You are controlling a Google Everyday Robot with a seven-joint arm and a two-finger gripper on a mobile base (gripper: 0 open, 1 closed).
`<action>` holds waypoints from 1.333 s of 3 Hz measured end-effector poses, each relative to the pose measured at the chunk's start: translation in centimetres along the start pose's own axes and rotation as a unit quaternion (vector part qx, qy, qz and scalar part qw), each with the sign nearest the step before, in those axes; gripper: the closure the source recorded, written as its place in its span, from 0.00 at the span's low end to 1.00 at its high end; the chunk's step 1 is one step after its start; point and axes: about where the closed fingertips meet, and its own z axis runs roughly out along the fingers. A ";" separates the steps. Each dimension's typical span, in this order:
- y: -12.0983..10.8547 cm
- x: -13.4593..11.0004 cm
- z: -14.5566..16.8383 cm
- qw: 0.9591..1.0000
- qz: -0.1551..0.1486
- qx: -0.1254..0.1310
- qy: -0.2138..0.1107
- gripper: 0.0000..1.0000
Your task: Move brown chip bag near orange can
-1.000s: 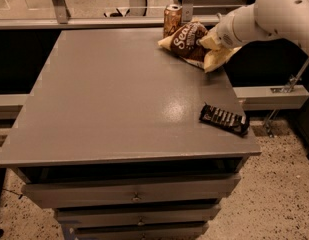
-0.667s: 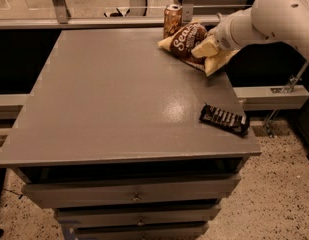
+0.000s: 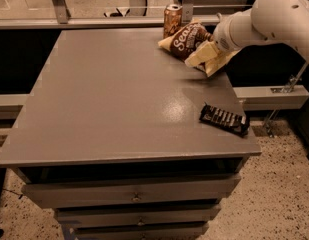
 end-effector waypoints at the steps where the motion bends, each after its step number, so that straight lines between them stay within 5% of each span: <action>1: -0.3 -1.7 -2.2 1.000 -0.018 -0.003 -0.025 0.00; 3: -0.1 -5.3 -13.9 0.992 -0.079 -0.025 -0.098 0.00; 4: 0.2 -5.5 -19.9 0.989 -0.087 -0.013 -0.118 0.00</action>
Offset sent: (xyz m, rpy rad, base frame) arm -0.0896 -0.0241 0.1462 0.0054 -0.1987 0.2356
